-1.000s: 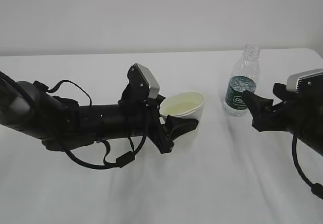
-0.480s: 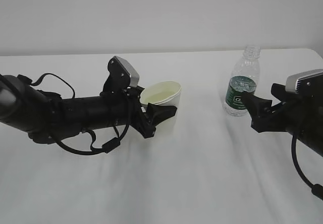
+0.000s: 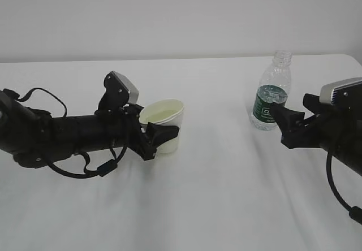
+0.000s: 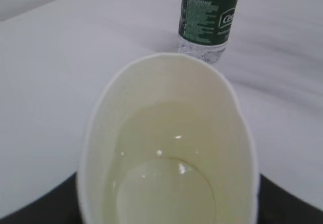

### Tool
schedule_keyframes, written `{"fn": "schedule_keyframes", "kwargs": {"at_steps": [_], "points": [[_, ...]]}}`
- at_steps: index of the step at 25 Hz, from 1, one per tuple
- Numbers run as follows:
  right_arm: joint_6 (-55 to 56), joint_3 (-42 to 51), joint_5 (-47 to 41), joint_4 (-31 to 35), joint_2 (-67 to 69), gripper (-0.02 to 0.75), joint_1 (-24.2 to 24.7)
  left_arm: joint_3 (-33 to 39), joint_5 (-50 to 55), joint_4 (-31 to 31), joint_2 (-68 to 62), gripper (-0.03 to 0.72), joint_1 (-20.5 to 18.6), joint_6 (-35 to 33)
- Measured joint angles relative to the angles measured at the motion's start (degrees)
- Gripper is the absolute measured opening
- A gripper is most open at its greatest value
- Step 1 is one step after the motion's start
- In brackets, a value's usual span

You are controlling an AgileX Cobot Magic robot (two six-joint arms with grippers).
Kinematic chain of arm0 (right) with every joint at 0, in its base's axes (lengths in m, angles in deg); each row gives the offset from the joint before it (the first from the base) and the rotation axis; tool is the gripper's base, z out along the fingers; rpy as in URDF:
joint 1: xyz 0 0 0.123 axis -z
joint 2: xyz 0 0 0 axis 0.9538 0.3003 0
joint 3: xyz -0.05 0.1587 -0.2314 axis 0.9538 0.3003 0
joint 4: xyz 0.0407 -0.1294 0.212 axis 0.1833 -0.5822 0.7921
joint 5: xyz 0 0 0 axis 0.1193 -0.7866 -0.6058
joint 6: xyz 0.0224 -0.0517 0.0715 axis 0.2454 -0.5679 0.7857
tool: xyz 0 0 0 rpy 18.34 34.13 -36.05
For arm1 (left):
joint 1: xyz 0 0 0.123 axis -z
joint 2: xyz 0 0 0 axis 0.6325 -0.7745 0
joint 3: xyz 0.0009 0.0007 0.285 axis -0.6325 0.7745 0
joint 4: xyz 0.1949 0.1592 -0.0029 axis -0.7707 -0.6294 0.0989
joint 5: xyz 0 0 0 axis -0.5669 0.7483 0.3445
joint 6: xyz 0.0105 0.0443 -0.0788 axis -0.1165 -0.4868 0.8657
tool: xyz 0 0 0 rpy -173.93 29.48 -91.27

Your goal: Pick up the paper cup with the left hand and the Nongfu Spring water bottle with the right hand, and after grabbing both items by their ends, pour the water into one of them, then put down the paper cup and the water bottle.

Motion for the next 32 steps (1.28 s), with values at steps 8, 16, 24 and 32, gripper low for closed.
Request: {"fn": "schedule_keyframes", "kwargs": {"at_steps": [8,16,24,32], "points": [[0.00,0.00,0.00,0.00,0.00,0.596,0.00,2.50,-2.96,0.33,0.00,0.403,-5.10,-1.04],[0.03,0.00,0.00,-0.08,0.00,0.594,0.00,2.50,-4.14,1.10,0.00,0.403,-9.10,-1.27],[0.03,0.00,0.00,-0.08,0.00,0.594,0.00,2.50,-4.36,3.19,0.00,0.403,-11.29,-4.99],[0.03,0.00,0.00,-0.08,0.00,0.594,0.00,2.50,-4.36,8.78,0.00,0.403,-11.37,-9.55]]}}
